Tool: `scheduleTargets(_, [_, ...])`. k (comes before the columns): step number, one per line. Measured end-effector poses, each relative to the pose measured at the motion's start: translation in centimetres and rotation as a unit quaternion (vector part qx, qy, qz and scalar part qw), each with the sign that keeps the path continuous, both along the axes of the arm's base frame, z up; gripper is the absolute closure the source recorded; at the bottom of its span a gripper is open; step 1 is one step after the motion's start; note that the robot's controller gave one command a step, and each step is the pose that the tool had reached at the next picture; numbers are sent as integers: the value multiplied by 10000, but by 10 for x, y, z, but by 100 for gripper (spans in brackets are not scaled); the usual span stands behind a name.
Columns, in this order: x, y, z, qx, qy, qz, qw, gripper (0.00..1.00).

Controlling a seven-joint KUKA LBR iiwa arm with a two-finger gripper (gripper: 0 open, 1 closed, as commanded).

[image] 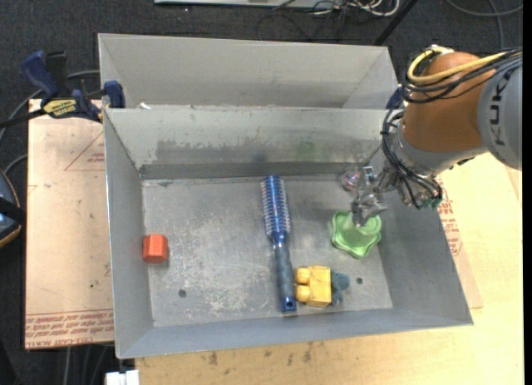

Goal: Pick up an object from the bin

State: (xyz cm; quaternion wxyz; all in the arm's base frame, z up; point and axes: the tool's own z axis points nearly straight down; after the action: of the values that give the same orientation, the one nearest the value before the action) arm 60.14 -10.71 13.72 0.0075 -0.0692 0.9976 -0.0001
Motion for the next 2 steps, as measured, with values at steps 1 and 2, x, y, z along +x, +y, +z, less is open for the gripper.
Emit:
scheduleTargets(1, [4,23,19,-20,45,2457,9693,100])
scheduleTargets(2, [4,22,19,-16,53,2445,9696,0])
